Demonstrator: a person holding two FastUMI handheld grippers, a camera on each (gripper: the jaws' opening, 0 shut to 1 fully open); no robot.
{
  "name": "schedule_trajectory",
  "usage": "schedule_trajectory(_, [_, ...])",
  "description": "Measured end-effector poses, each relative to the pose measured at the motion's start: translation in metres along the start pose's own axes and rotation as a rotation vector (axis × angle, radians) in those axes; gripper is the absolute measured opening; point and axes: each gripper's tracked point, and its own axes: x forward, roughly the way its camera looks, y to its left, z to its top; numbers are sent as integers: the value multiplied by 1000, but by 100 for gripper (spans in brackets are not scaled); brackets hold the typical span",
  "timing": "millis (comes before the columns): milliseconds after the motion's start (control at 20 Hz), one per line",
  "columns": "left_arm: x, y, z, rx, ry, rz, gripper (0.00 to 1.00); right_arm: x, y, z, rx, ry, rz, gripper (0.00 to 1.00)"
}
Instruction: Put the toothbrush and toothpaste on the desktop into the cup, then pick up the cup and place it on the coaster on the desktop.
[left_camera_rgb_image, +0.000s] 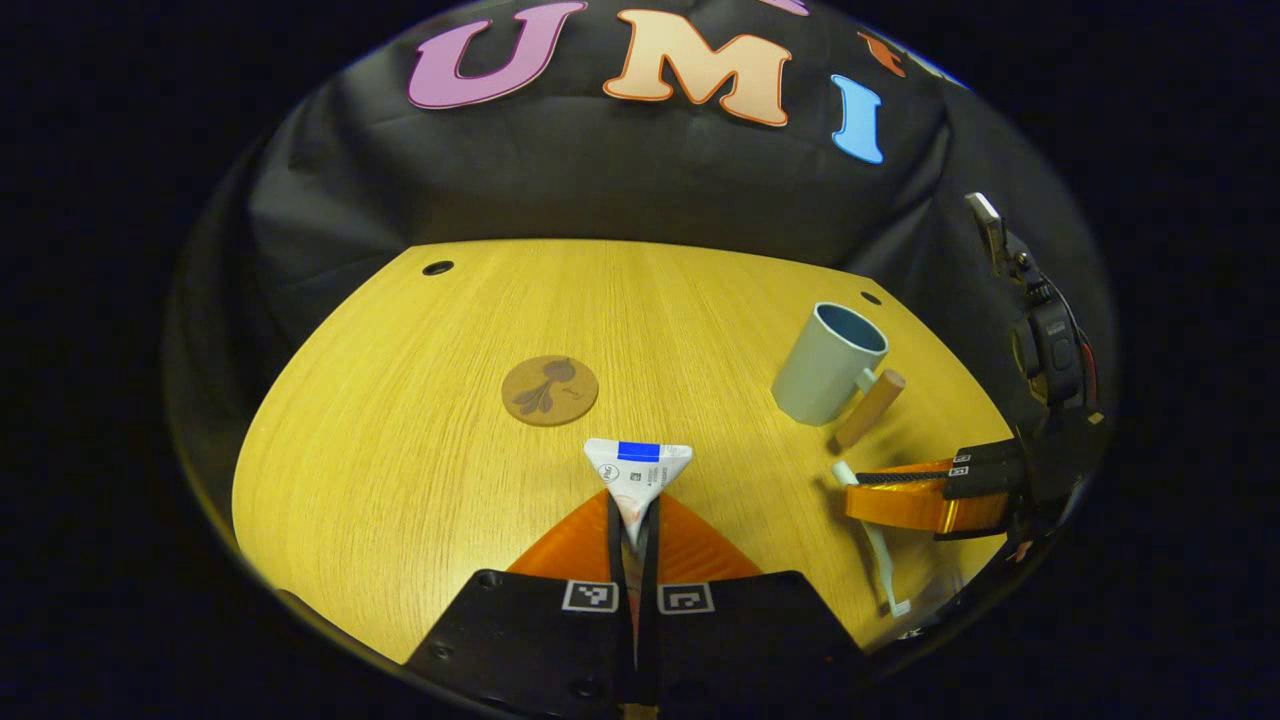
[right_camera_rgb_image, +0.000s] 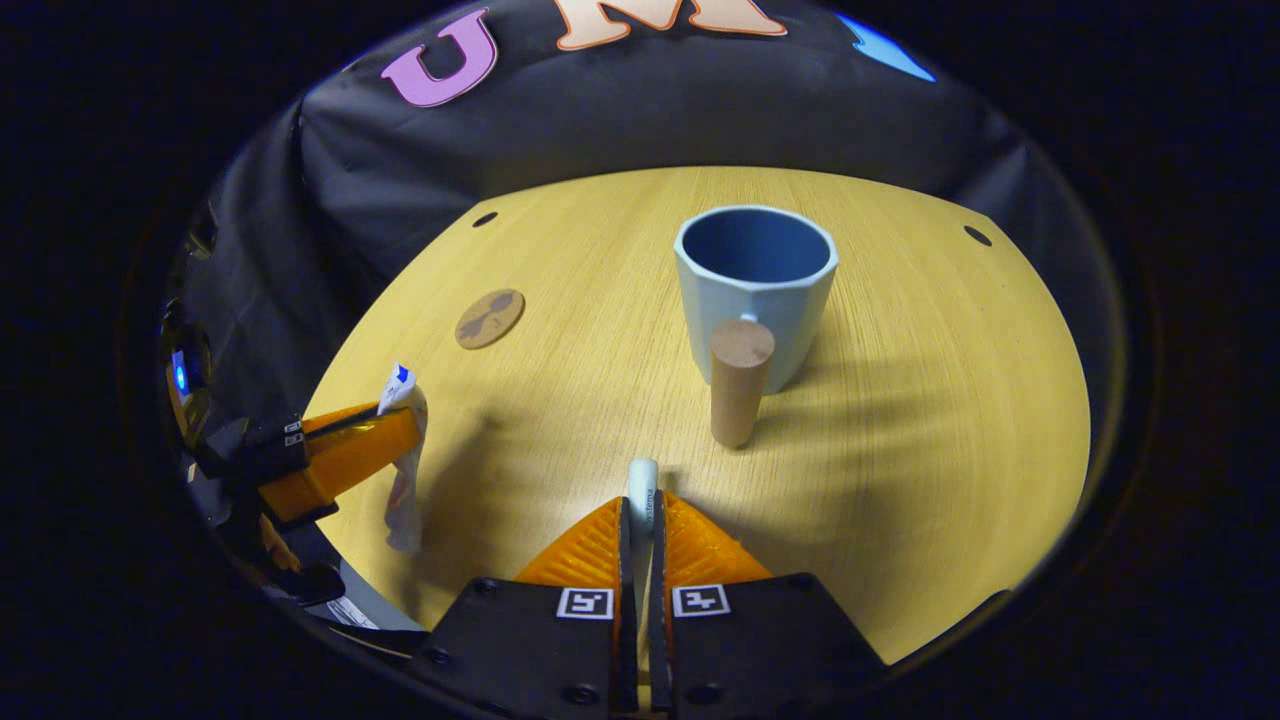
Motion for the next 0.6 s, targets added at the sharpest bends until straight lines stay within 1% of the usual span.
schedule_trajectory(250, [-9,-2,19,2,-44,-3,0,-27,11,32,10,-112,50,7])
schedule_trajectory(600, [-20,-11,39,0,-83,-5,0,-56,27,70,10,-225,104,7])
